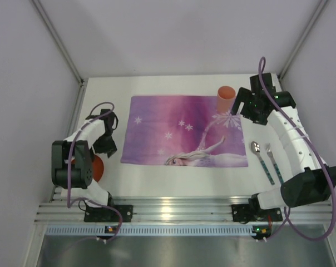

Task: Set the dinner table for one person

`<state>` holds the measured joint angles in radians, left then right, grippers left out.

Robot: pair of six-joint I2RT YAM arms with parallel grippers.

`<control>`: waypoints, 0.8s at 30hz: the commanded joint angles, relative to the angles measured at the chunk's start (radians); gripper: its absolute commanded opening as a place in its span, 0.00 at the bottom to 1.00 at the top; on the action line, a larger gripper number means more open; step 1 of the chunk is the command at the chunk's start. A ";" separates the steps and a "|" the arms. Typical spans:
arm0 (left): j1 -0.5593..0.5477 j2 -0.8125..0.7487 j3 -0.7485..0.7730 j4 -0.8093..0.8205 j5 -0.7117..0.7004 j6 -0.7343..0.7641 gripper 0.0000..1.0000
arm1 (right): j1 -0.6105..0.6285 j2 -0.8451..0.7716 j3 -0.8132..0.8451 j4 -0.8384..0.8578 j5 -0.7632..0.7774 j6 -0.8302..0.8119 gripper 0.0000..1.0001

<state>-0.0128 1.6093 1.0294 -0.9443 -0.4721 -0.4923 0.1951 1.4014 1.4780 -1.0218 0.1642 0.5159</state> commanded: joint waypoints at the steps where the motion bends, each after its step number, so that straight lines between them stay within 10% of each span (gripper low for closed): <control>1: 0.043 0.030 -0.022 0.058 -0.020 0.020 0.70 | -0.005 -0.071 -0.005 -0.011 0.014 -0.030 0.92; 11: 0.142 0.127 -0.006 0.087 0.047 0.052 0.29 | -0.017 -0.091 -0.019 -0.017 0.012 -0.042 0.92; 13: 0.145 0.149 -0.006 0.101 0.055 0.054 0.00 | -0.020 -0.093 -0.021 -0.015 0.011 -0.042 0.92; 24: 0.134 0.106 0.181 -0.019 0.111 0.069 0.00 | -0.036 -0.122 -0.010 -0.015 -0.026 -0.039 0.92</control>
<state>0.1253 1.7885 1.1099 -0.9283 -0.4171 -0.4339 0.1688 1.3270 1.4506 -1.0439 0.1593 0.4820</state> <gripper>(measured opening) 0.020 0.920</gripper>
